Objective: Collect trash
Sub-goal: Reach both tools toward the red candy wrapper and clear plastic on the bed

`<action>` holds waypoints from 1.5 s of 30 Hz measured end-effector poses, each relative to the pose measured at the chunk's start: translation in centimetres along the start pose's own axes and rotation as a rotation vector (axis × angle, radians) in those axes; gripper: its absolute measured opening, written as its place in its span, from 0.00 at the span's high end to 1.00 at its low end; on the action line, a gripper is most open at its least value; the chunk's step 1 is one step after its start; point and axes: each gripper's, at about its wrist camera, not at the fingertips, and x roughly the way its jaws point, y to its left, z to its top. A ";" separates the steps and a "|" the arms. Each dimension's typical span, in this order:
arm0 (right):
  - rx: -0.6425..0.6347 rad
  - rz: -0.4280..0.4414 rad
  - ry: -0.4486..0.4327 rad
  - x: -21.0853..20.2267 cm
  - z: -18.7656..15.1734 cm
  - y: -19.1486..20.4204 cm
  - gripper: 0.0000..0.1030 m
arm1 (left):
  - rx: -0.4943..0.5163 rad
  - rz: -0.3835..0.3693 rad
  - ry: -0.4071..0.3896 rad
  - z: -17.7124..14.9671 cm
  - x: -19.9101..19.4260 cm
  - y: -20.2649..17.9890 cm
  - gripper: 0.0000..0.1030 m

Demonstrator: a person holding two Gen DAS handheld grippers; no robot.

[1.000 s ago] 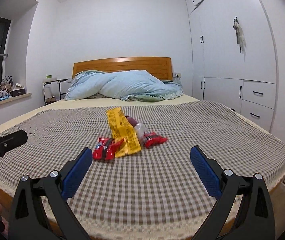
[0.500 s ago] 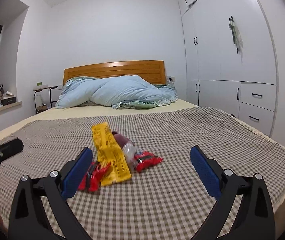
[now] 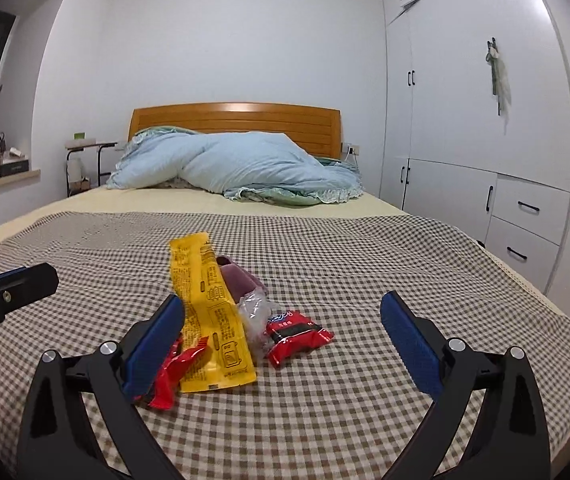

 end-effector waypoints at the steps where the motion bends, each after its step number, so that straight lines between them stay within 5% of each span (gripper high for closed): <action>1: -0.005 -0.002 0.006 0.4 0.1 0.0 0.09 | -0.005 -0.002 0.009 0.1 0.4 0.1 0.07; 19: 0.034 -0.086 0.171 3.7 -2.5 -3.1 0.09 | -0.058 -0.007 0.135 0.3 6.4 -0.7 0.07; 33: 0.047 -0.137 0.253 4.9 -4.1 -4.3 0.09 | -0.068 -0.001 0.358 -2.2 12.3 -0.7 0.07; 36: 0.059 -0.145 0.255 4.8 -4.2 -4.8 0.09 | -0.049 0.049 0.403 -3.1 13.5 -0.7 0.07; 43: 0.074 -0.144 0.260 4.8 -4.3 -5.1 0.09 | -0.015 0.109 0.479 -4.7 15.3 -0.8 0.16; 45: 0.066 -0.141 0.259 4.7 -4.3 -4.8 0.09 | 0.020 0.127 0.492 -5.1 15.6 -1.2 0.26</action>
